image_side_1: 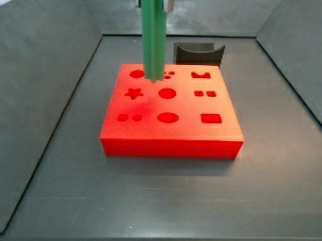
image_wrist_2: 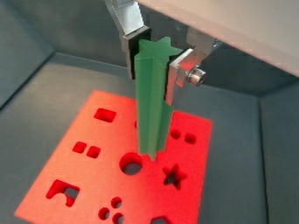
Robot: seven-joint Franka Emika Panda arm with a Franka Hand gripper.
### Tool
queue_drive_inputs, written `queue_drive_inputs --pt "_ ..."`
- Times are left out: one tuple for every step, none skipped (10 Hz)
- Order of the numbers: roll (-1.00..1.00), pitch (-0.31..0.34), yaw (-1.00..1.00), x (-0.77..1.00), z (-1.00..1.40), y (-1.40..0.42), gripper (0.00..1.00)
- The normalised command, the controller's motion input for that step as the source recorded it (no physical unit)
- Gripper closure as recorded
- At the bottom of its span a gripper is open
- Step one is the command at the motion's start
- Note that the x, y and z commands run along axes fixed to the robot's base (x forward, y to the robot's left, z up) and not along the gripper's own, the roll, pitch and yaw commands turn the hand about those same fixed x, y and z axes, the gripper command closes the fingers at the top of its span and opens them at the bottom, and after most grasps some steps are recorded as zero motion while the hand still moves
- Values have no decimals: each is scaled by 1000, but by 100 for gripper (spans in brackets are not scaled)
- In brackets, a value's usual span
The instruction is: Insert the star object.
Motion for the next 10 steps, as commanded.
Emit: queue_drive_inputs --pt "43 14 0 0 -31 0 100" --pt "0 0 -109 0 -3 57 100" --pt "-293 -181 3 -109 -280 146 100" --pt "-190 -124 180 -269 -434 0 100" --pt "-266 -177 211 -406 -246 31 100" --pt "-243 -186 206 -334 -134 43 100" --pt "-206 -157 197 -409 0 174 100" --pt "-46 0 0 -134 57 214 100" --pt "0 0 0 -60 -11 171 100" --pt "0 3 0 -111 -206 80 100"
